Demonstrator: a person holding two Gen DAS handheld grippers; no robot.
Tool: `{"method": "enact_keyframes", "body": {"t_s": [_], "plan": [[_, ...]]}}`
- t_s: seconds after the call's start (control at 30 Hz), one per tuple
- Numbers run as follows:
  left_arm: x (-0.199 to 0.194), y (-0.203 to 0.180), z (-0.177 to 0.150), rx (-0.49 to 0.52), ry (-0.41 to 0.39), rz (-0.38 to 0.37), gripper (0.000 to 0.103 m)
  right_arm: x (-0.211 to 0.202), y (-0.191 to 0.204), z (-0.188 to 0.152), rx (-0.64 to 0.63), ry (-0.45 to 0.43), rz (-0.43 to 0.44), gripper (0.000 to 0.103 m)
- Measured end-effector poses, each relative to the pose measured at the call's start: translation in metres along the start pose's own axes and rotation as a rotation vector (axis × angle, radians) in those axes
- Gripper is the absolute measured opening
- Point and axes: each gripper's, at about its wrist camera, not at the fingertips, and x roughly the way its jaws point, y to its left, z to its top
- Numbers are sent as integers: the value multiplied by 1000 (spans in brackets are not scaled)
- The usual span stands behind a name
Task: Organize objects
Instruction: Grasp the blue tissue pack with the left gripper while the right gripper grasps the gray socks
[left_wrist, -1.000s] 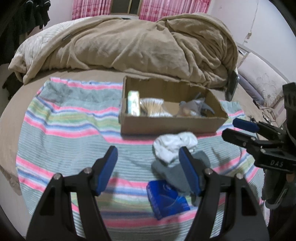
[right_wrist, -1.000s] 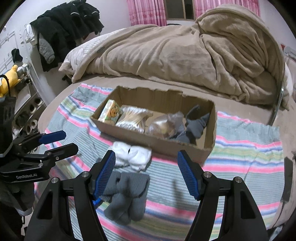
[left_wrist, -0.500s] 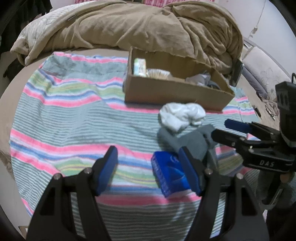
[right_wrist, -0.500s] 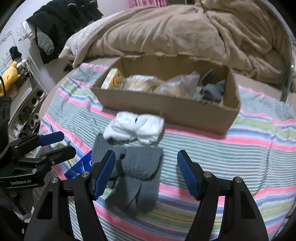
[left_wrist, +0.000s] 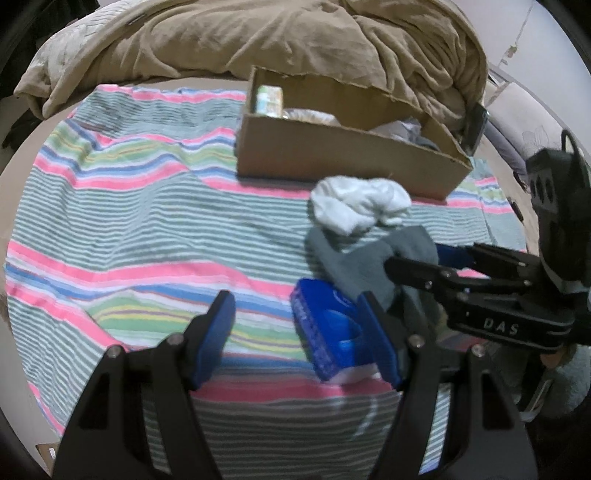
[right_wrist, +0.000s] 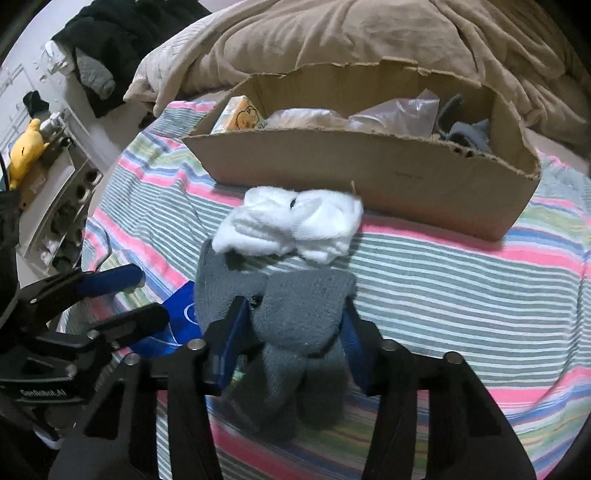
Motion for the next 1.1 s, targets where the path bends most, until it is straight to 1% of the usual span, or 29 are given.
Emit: {"method": "enact_keyframes", "body": {"t_s": [0.07,0.17,0.33,0.53,0.6,0.63,0.67,0.8,0.93,1.1], "plan": [[1,-6,-1,16,7,-3,71,-5,-2,-1,6,-8,8,44],[4,-18,-2,61,18,1,80,-16,-7,-3,15,-31,3,43],[17,-34,-5,101,51,1,80,-41,-20,-8,41,-85,-26,43],[35,-49,-9,166,73,64,80,-63,-39,-15,80,-125,-43,43],[37,-51,-10,174,70,66,78,-66,-42,-17,90,-132,-42,43],[37,-51,-10,176,67,66,74,-68,-44,-18,97,-136,-39,43],[38,-52,-10,177,66,68,64,-69,-46,-19,101,-139,-37,43],[31,-52,-10,176,44,57,54,-76,-49,-20,106,-156,-28,43],[20,-54,-9,172,12,44,51,-84,-46,-19,95,-177,-25,43],[3,-53,0,162,-35,21,51,-94,-42,-15,81,-201,-25,43]]}}
